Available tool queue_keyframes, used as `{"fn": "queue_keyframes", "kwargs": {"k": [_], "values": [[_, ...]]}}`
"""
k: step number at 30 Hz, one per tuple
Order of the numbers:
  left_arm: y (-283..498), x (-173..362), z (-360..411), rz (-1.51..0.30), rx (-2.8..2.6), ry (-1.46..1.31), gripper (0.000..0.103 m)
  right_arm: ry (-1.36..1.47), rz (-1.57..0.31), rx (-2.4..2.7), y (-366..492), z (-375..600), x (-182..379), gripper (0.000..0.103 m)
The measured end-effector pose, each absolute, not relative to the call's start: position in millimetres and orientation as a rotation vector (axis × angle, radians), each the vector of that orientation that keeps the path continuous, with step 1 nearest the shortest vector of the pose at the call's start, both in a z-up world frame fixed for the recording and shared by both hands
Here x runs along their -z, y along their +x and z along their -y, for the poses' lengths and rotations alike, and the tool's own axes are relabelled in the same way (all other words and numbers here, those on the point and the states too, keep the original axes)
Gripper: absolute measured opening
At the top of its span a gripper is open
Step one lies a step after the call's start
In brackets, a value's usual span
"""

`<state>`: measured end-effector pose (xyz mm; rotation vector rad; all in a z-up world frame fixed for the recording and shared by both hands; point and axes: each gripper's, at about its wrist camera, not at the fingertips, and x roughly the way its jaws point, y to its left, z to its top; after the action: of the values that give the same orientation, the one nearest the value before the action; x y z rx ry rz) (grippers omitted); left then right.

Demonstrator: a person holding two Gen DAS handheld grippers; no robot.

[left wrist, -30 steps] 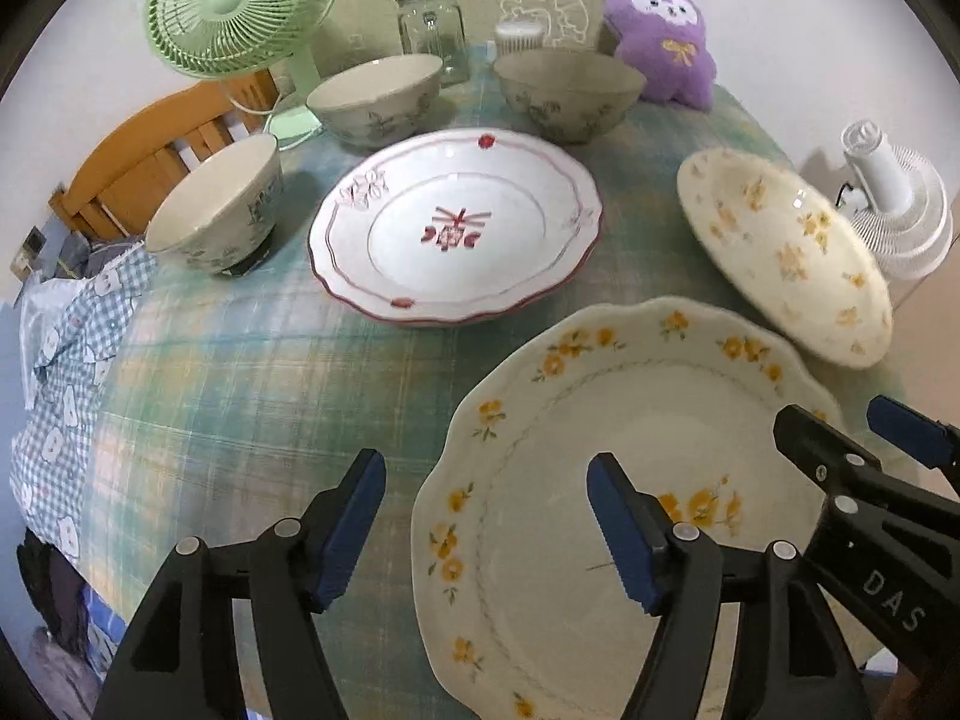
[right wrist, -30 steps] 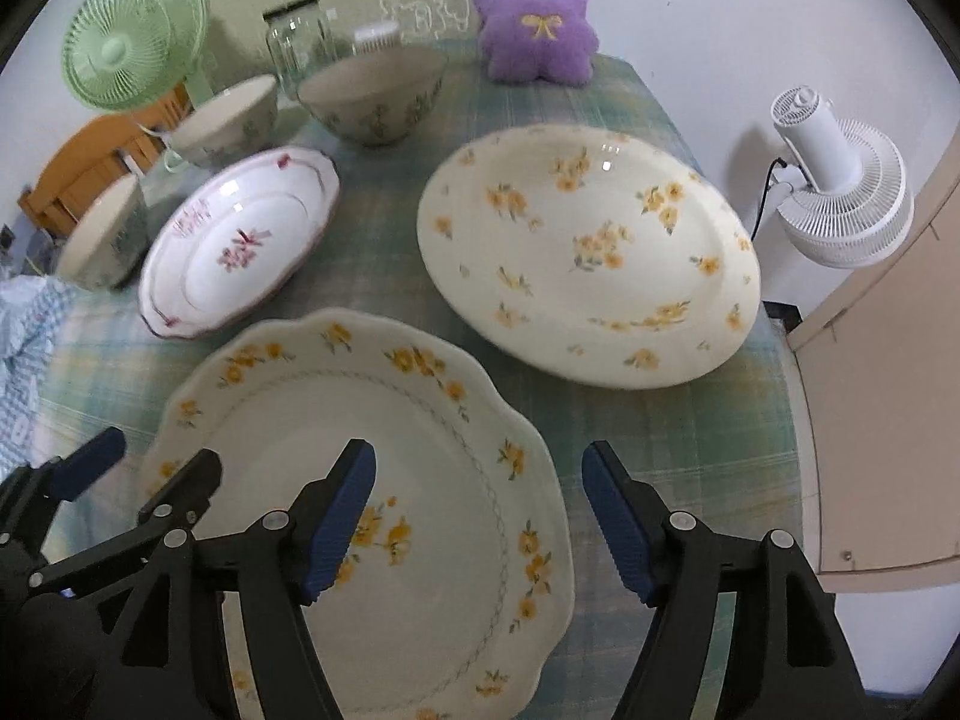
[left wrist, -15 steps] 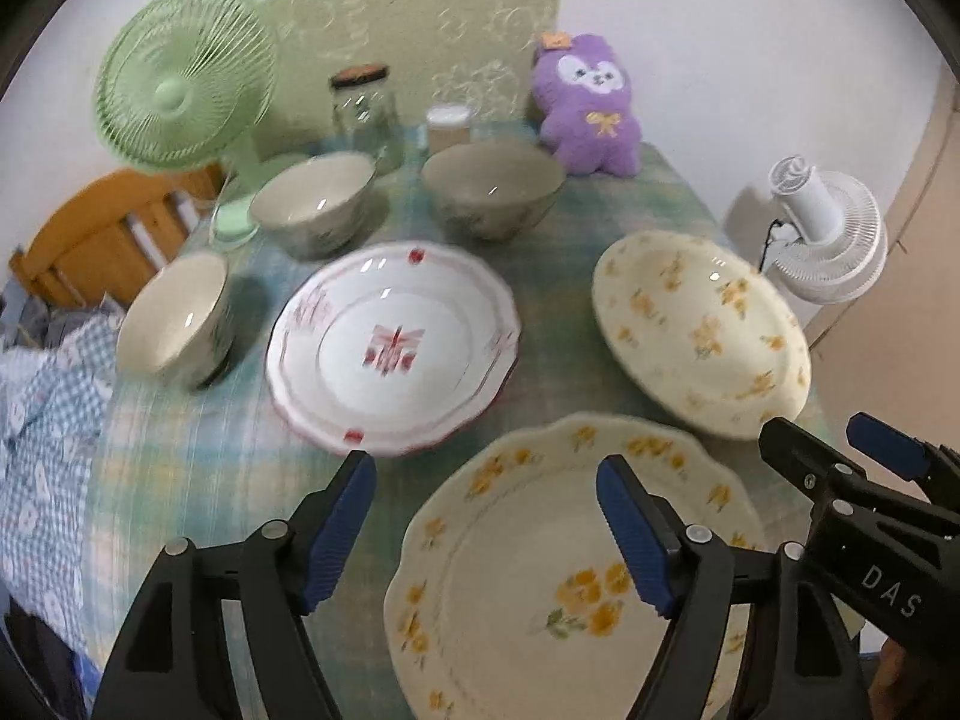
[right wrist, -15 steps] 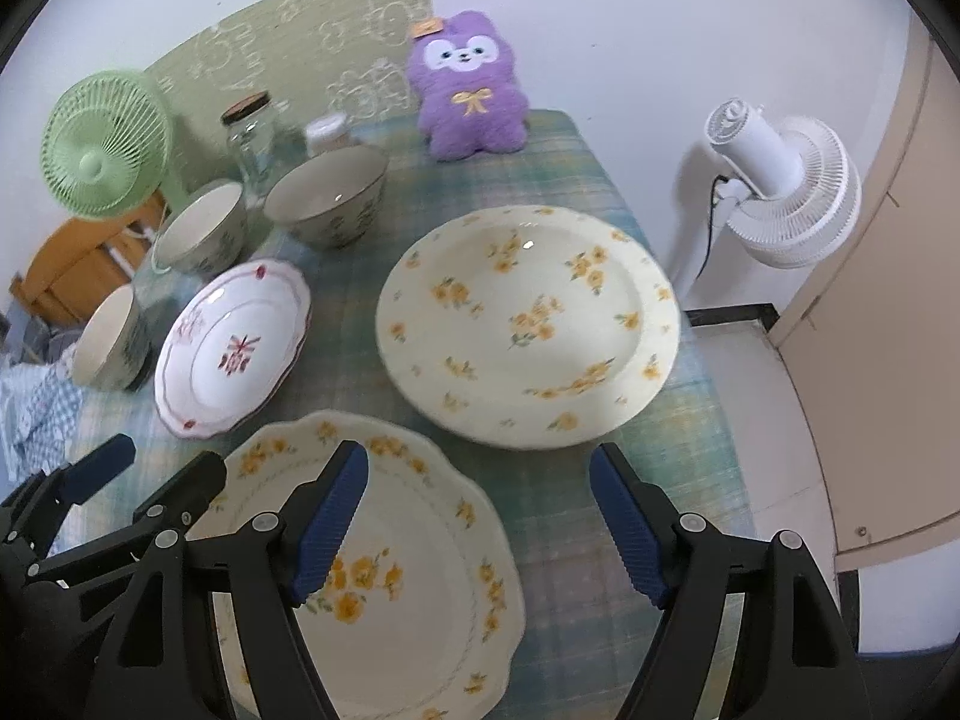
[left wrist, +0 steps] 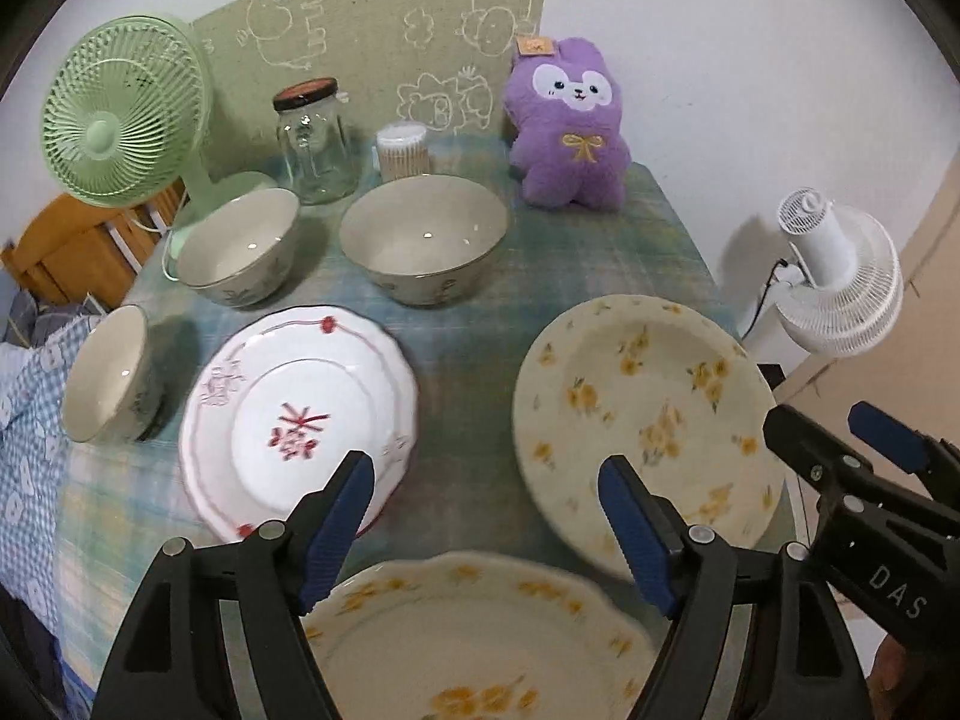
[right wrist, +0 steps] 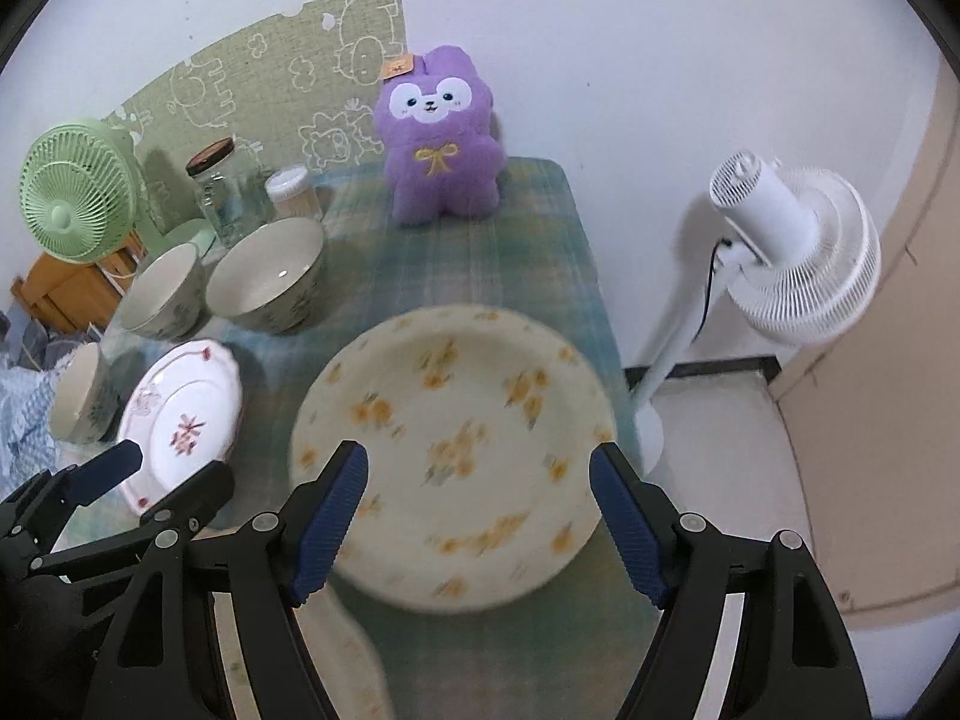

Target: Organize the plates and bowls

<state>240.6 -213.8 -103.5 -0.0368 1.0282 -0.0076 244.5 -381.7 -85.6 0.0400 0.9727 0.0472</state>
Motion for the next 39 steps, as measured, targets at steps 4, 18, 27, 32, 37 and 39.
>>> {"fn": "queue_keyframes", "kwargs": {"k": [4,18,27,32,37,39], "values": [[259,110,229,-1.025,-0.009,-0.049,0.078,0.041,-0.990,-0.071,275,400,97,0.079],[301,160,274,-1.100,-0.048,0.005,0.072,0.011,-1.057,-0.115,326,425,150,0.079],[312,175,273,-1.131,-0.101,0.017,0.063,-0.008,-1.123,-0.134,342,426,176,0.071],[314,184,267,-1.162,-0.121,0.000,0.056,-0.002,-1.156,-0.147,346,424,186,0.066],[313,186,266,-1.156,-0.100,0.010,0.055,-0.016,-1.160,-0.134,349,425,193,0.060],[313,186,266,-1.152,-0.095,0.016,0.055,-0.019,-1.159,-0.132,348,424,193,0.060]]}}
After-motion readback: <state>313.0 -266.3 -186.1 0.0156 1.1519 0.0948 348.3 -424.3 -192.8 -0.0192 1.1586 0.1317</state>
